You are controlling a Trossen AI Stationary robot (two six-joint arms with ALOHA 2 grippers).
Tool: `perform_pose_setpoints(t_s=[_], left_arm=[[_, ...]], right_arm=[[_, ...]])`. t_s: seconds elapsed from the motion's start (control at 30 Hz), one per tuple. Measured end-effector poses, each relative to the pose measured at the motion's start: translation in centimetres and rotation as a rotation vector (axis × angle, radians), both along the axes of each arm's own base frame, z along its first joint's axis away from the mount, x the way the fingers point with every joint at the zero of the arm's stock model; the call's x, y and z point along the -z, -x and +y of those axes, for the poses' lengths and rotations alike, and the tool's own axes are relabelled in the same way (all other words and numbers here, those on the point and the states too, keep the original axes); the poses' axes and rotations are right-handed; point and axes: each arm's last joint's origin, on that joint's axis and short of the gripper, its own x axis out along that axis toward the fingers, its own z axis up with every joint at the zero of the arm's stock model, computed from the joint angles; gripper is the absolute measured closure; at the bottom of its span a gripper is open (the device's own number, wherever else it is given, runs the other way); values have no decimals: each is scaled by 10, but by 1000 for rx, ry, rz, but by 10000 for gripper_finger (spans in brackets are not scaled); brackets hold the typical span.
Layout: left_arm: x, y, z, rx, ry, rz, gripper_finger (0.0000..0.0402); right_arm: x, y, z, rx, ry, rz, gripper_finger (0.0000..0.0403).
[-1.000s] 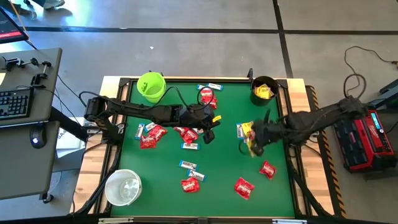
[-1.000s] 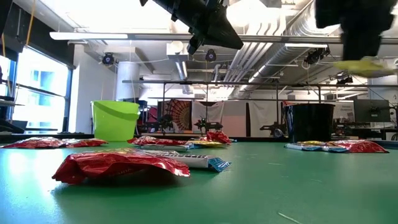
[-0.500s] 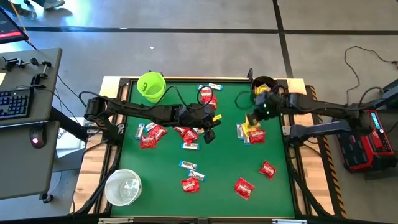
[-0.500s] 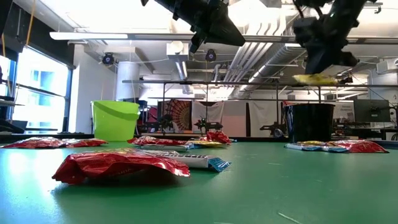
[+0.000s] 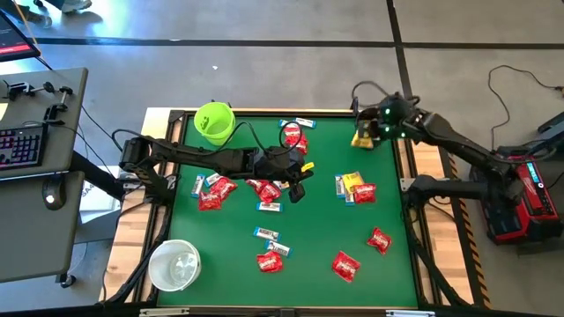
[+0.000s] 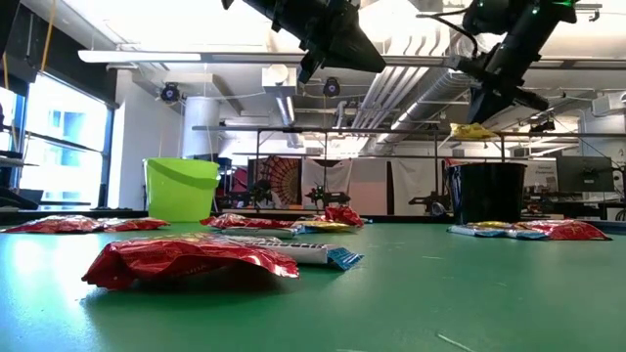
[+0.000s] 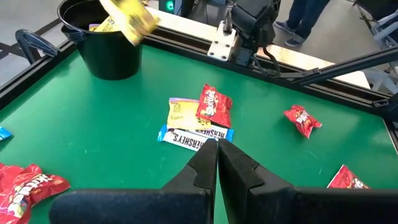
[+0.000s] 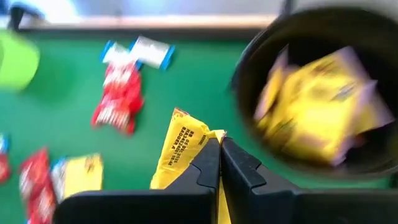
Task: Sort candy by brand, put in halloween buckets
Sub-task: Put the yellow candy into the black bucket
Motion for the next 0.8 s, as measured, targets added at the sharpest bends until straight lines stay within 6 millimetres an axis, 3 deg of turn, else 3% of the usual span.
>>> perform_pose_setpoints(t_s=[0.13, 0.33, 0.63, 0.8], left_arm=[[0, 0, 0, 0, -1, 1, 394], [0, 0, 0, -7, -5, 1, 394], [0, 0, 1, -23, -14, 4, 394], [0, 0, 1, -27, -17, 5, 394]], right_arm=[[-8, 14, -22, 135, 58, 34, 403], [7, 23, -50, 282, 5, 99, 403], [32, 11, -66, 451, -109, 130, 403], [33, 9, -65, 623, -94, 98, 403]])
